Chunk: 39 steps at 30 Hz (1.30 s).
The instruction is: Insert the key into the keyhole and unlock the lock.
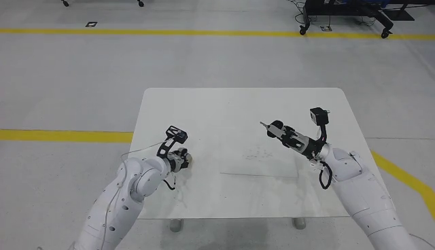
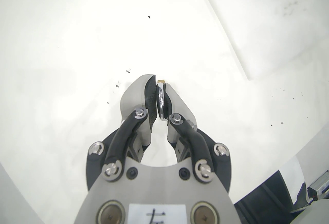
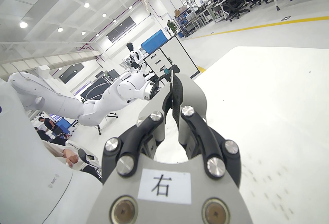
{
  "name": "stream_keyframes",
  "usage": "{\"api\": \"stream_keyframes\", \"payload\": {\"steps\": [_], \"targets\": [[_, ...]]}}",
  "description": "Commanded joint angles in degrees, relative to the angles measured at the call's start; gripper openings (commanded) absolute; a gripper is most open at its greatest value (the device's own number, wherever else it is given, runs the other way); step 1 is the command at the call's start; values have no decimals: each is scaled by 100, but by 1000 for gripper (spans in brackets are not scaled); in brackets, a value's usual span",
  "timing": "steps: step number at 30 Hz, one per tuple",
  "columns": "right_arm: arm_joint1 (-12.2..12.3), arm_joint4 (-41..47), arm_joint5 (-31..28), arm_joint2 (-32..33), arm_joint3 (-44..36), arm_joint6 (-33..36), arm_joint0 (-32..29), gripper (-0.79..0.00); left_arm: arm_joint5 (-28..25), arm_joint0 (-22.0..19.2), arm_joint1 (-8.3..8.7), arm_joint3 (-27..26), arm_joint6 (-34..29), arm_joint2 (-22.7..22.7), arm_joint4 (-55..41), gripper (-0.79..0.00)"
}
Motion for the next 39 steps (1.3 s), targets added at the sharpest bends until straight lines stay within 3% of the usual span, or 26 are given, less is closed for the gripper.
{"api": "stream_keyframes", "payload": {"steps": [1,9,19,39], "targets": [[0,0,0,0,0,0,0,-785,34,1,-1,3,-13,8,34,-785],[0,0,0,0,0,0,0,-785,38,37,9,-60,-88,-27,79,-785],[0,0,0,0,0,0,0,-785,-426,200,56,-257,-77,-226,-385,-785],[0,0,0,0,0,0,0,-785,-325,249,75,-459,-155,-131,-74,-785]]}}
